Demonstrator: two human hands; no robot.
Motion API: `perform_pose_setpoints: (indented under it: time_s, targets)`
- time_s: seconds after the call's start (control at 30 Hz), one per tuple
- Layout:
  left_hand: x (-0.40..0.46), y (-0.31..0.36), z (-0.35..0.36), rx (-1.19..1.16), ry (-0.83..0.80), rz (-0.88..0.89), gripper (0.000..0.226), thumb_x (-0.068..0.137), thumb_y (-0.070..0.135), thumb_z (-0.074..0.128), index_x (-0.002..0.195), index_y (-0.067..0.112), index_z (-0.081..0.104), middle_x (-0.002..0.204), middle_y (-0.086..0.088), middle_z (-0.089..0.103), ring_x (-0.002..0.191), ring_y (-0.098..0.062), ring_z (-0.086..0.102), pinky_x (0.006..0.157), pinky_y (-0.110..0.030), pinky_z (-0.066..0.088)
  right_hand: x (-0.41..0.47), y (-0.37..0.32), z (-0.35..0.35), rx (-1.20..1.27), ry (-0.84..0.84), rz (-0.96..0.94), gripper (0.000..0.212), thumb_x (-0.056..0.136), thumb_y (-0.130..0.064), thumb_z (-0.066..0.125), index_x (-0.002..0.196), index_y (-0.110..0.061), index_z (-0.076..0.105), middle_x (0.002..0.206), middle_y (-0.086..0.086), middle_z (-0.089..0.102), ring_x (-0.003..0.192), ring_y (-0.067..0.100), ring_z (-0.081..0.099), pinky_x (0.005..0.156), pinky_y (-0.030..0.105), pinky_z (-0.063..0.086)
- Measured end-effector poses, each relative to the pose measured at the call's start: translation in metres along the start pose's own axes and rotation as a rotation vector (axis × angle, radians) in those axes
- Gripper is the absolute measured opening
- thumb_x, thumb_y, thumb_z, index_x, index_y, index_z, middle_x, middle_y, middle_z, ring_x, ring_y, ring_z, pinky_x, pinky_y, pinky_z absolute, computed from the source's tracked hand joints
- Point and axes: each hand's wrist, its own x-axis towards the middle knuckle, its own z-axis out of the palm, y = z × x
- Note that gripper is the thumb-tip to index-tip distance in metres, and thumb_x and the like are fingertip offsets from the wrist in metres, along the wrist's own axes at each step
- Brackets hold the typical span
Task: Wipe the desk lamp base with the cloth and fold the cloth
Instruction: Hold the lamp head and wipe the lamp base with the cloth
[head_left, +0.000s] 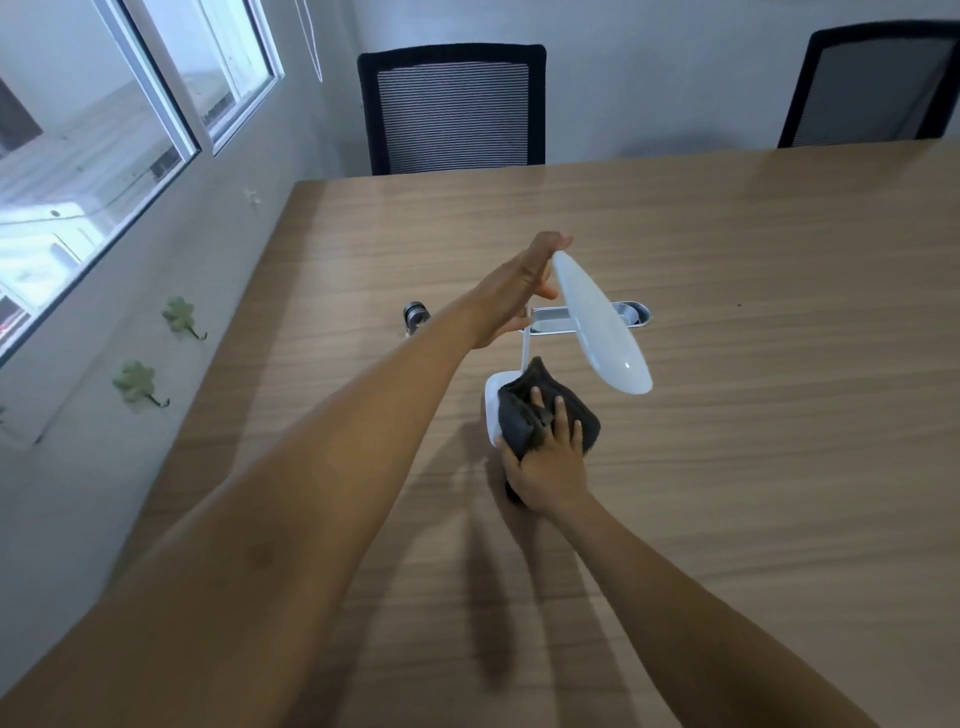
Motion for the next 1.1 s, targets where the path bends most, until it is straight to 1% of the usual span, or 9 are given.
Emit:
perform_pose_setpoints:
  time_s: [0.13, 0.27, 0.4, 0.57, 0.67, 0.8, 0.87, 1.0, 1.1]
  targets:
    - [-0.001, 0.002, 0.0, 0.041, 0.005, -0.003, 0.091, 0.072, 0.067, 0.043, 0.143, 0.011, 0.04, 0.124, -0.014, 0.049, 0.123, -0.031, 0.053, 0.115, -0.051, 0.036, -0.015, 0.03, 0.01, -0.212, 0.082, -0.346, 0.063, 0.085, -0.057, 0.03, 0.145, -0.036, 0.023, 0.158, -0.005, 0.023, 0.146, 0.02, 0.001, 0.114, 0.059, 0.021]
    - [-0.003, 0.004, -0.002, 0.096, -0.011, -0.028, 0.097, 0.066, 0.073, 0.044, 0.139, 0.009, 0.043, 0.11, -0.007, 0.05, 0.124, -0.034, 0.052, 0.115, -0.05, 0.037, -0.001, 0.022, -0.017, -0.256, -0.095, -0.313, 0.09, 0.061, -0.089, 0.004, 0.142, -0.053, 0.015, 0.161, -0.012, -0.002, 0.148, 0.021, -0.012, 0.117, 0.056, -0.006]
    - [-0.009, 0.007, 0.001, 0.075, -0.028, -0.003, 0.081, 0.066, 0.069, 0.044, 0.131, 0.021, 0.041, 0.139, -0.017, 0.047, 0.118, -0.029, 0.054, 0.115, -0.051, 0.036, 0.005, -0.002, -0.007, -0.18, -0.106, -0.178, 0.087, 0.057, -0.09, -0.002, 0.138, -0.06, 0.011, 0.16, -0.013, -0.011, 0.147, 0.024, -0.018, 0.114, 0.058, -0.01]
    - [-0.007, 0.005, -0.003, 0.083, -0.019, -0.007, 0.069, 0.073, 0.066, 0.037, 0.124, 0.019, 0.045, 0.135, -0.021, 0.049, 0.115, -0.03, 0.055, 0.113, -0.051, 0.038, -0.029, 0.02, 0.008, -0.185, -0.009, -0.268, 0.079, 0.073, -0.076, -0.012, 0.143, -0.051, 0.014, 0.161, -0.011, -0.001, 0.148, 0.019, -0.011, 0.118, 0.054, 0.0]
    - [-0.005, 0.006, -0.004, 0.133, -0.032, -0.009, 0.068, 0.071, 0.069, 0.039, 0.116, 0.02, 0.049, 0.12, -0.012, 0.051, 0.108, -0.027, 0.056, 0.111, -0.048, 0.041, -0.019, 0.023, 0.003, -0.126, 0.063, -0.106, 0.076, 0.08, -0.072, -0.008, 0.147, -0.04, 0.011, 0.162, -0.007, 0.0, 0.149, 0.019, -0.006, 0.12, 0.047, -0.001]
    - [-0.005, 0.009, -0.002, 0.164, -0.046, 0.001, 0.057, 0.078, 0.064, 0.031, 0.117, 0.026, 0.049, 0.129, -0.014, 0.051, 0.111, -0.027, 0.056, 0.111, -0.05, 0.041, 0.018, -0.008, 0.0, -0.088, 0.06, 0.149, 0.067, 0.093, -0.056, 0.014, 0.151, -0.021, 0.008, 0.162, 0.006, -0.002, 0.149, 0.023, -0.008, 0.117, 0.049, -0.012]
    - [-0.002, 0.009, -0.002, 0.166, -0.04, 0.005, 0.065, 0.076, 0.065, 0.033, 0.121, 0.021, 0.051, 0.12, -0.01, 0.05, 0.104, -0.024, 0.056, 0.111, -0.05, 0.041, 0.017, -0.014, 0.011, -0.136, 0.092, 0.079, 0.071, 0.093, -0.056, 0.023, 0.151, -0.018, 0.009, 0.161, 0.014, 0.0, 0.148, 0.031, -0.005, 0.117, 0.051, -0.01]
    - [0.002, 0.007, -0.006, 0.158, -0.027, -0.001, 0.074, 0.065, 0.07, 0.041, 0.115, 0.016, 0.048, 0.106, -0.004, 0.052, 0.104, -0.025, 0.055, 0.111, -0.047, 0.042, -0.01, 0.017, 0.023, -0.244, 0.126, -0.221, 0.061, 0.089, -0.046, 0.035, 0.146, -0.024, 0.029, 0.156, 0.01, 0.027, 0.144, 0.032, 0.025, 0.115, 0.044, 0.005]
    - [0.004, 0.006, -0.007, 0.173, -0.038, 0.003, 0.082, 0.054, 0.074, 0.042, 0.111, 0.015, 0.048, 0.102, -0.003, 0.051, 0.1, -0.025, 0.056, 0.11, -0.046, 0.044, -0.018, 0.031, 0.017, -0.175, 0.171, -0.107, 0.062, 0.091, -0.045, 0.022, 0.147, -0.02, 0.026, 0.157, 0.008, 0.025, 0.146, 0.025, 0.02, 0.119, 0.041, 0.009]
